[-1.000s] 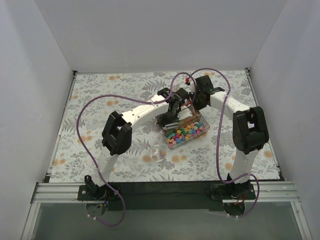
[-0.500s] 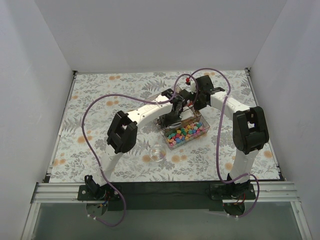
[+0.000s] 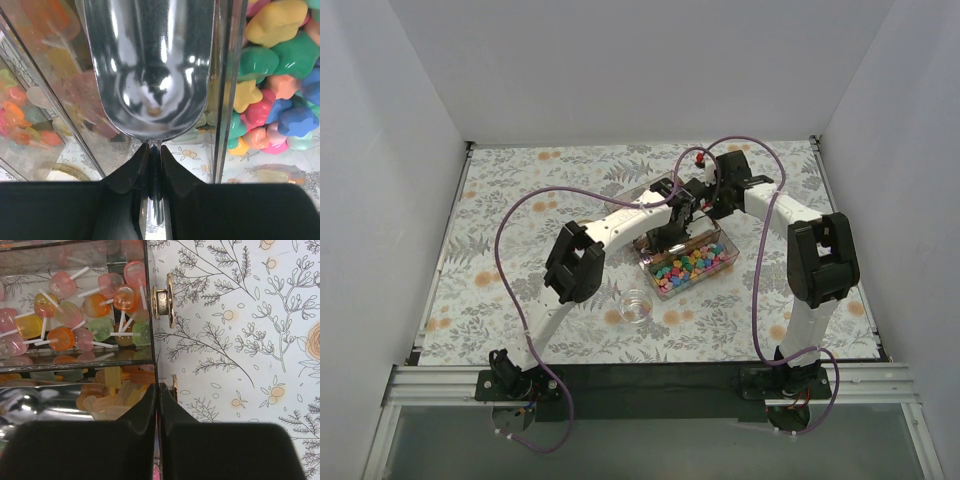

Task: Pack the candies
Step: Pick up the fake candies from the storage box.

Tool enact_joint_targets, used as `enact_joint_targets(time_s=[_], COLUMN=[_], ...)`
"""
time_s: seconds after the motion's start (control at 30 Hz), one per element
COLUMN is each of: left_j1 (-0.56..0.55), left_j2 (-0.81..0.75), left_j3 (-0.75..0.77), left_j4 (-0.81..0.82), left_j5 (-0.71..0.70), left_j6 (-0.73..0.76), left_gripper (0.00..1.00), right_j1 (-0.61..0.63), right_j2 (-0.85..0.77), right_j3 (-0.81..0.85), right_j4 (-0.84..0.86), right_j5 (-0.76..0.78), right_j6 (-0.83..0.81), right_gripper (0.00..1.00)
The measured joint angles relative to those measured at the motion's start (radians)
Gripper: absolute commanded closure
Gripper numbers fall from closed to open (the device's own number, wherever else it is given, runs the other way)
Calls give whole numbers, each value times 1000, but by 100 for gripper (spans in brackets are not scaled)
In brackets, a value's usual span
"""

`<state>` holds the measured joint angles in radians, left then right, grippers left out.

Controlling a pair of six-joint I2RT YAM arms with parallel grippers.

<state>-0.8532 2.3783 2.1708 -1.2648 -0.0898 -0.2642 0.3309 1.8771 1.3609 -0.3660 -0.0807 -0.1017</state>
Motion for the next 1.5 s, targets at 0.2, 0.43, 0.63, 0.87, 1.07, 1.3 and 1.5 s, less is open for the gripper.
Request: enact_joint_targets(time_s=[0.2,0.43,0.63,0.87,1.07,1.3,1.5], left_j1=[-1,5,6,7,7,6,7], left_j2=[23,22,-10,-10,-15,-120,-231], left_j3=[45,14,-125,-114,-130,-269,-363], left_j4=[-20,11,195,196,215,367,457], left_j5=[8,24,47,54,54,63,82], left_j6=[-29,-77,-103,-106,-107,-110,-111], left_gripper=[100,100,100,100,100,100,100], right_j1=[-11,-19,-47,-57,-57,-59,-63], right_j2=[0,-6,-19,-24,-25,-35,-36], right_j3=[-14,-35,-72,-83,-84,-95,-99], right_j4=[35,76,123,139,138,139,139], right_j5=[-18,-32,-97,-125,-124,-130,-139], right_j6=[25,28,43,45,45,50,58], right_gripper=[99,99,99,99,99,99,98])
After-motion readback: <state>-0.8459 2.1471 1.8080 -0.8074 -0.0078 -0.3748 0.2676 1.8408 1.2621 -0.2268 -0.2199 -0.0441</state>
